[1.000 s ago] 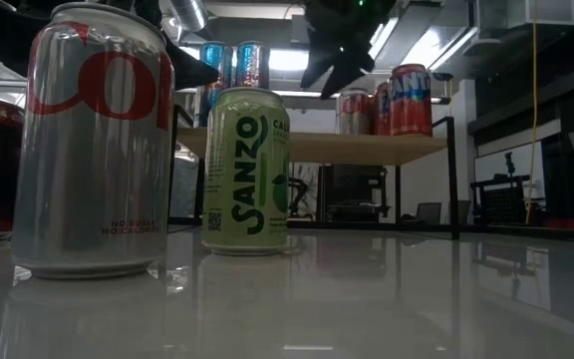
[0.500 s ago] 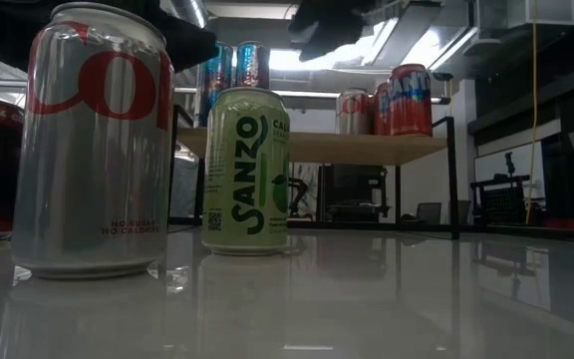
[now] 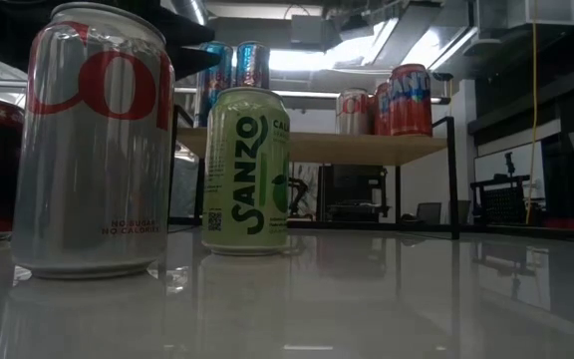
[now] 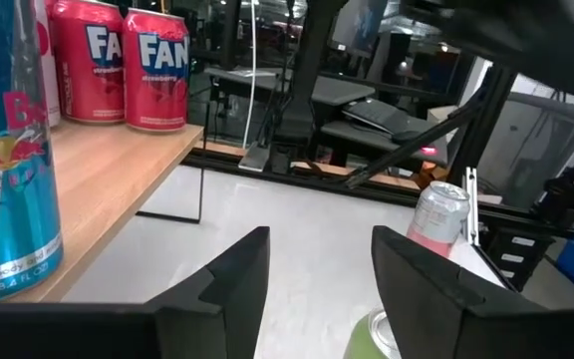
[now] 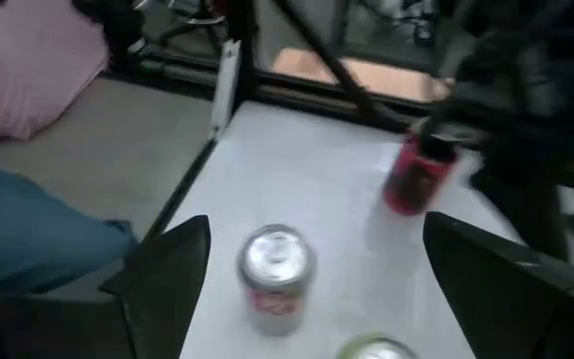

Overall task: Sort soda cans
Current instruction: Put the red-silver soda can on the shelf aligned with the red-silver soda can

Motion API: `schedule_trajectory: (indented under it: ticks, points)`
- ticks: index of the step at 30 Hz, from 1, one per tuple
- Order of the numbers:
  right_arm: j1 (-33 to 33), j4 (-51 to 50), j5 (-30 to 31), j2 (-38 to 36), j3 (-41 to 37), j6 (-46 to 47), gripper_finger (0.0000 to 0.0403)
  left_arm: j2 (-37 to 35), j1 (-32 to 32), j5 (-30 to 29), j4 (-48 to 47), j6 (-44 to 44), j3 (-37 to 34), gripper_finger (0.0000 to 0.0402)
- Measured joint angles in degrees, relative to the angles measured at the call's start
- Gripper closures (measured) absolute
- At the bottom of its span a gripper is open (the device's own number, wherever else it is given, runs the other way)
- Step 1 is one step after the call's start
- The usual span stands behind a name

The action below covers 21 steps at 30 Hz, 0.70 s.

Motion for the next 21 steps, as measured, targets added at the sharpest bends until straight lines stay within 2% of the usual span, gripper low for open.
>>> schedule_trajectory:
  ticks: [9,21]
  points:
    - [4.44,6.75,1.53,8.25,-0.02,-1.42,0.0045,0.0,0.02,-0.02,-1.22,0.02,0.0,0.0229]
    - [4.78,13.06,4.05,16.81,-0.02,-1.49,0.0045,0.0,-0.09,-0.02,-1.69,-0.26,0.0,0.0229]
